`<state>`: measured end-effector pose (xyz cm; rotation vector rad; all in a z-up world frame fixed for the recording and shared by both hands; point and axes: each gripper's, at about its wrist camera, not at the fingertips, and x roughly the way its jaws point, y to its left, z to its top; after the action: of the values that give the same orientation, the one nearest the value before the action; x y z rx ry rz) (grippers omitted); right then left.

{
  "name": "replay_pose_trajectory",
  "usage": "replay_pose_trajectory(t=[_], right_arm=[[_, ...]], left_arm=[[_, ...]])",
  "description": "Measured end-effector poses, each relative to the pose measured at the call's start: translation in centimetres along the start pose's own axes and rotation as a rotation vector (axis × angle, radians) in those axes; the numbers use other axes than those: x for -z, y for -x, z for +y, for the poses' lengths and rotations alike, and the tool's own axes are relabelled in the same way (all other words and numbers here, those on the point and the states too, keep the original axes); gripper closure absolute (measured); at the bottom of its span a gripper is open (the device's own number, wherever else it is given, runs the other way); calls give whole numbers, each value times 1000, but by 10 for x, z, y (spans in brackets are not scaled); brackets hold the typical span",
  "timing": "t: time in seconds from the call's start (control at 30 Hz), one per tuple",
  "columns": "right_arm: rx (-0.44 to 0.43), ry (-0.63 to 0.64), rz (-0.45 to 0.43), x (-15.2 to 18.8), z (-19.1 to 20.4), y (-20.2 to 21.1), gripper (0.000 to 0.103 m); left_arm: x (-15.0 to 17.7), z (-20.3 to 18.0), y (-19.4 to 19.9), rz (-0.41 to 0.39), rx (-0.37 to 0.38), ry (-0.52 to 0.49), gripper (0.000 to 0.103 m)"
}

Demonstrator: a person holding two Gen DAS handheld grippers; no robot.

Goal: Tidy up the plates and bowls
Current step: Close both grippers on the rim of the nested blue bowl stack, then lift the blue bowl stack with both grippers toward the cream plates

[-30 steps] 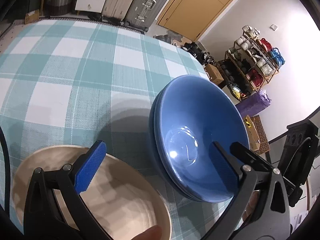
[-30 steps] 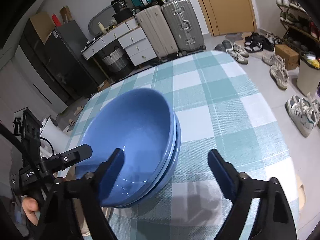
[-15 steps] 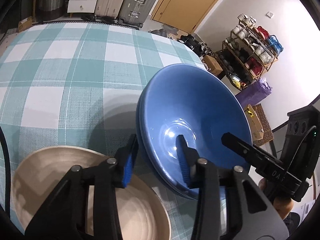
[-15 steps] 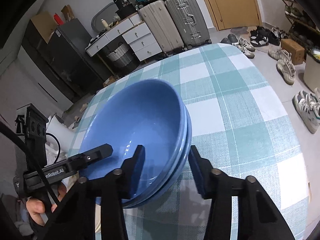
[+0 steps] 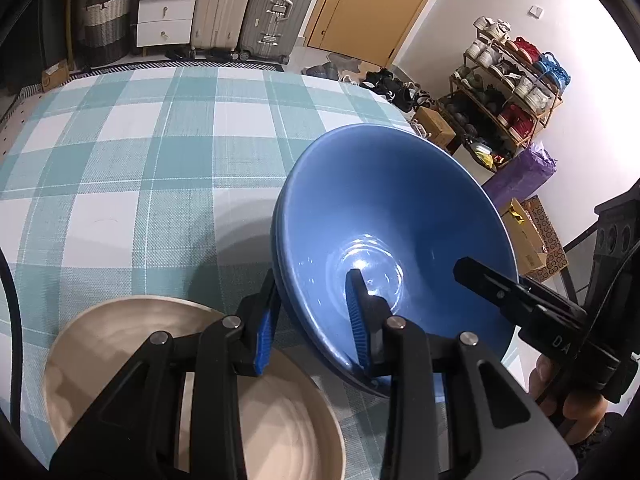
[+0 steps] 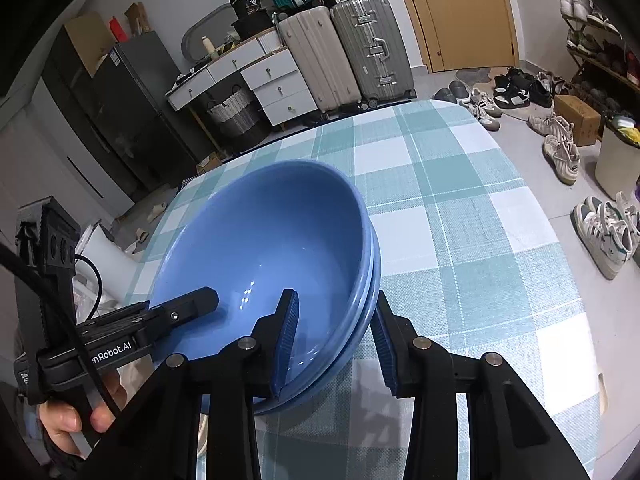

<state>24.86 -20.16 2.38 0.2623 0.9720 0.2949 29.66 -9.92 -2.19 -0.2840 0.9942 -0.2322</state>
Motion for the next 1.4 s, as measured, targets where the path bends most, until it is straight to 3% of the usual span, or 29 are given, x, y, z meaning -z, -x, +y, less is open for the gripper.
replay_pose_trajectory(t=[0.37,0.73,1.4], right_arm=[[-5,13,-39,-1,8,28,65],[-2,49,-90,5,35,68,65],[-65,121,-90,26,111,86,65]], left_arm=[[4,-17,40,-51,-5,-30,74],[20,-31,104,-118,-9,-37,74],[62,-3,217,-202,-86,16,74]])
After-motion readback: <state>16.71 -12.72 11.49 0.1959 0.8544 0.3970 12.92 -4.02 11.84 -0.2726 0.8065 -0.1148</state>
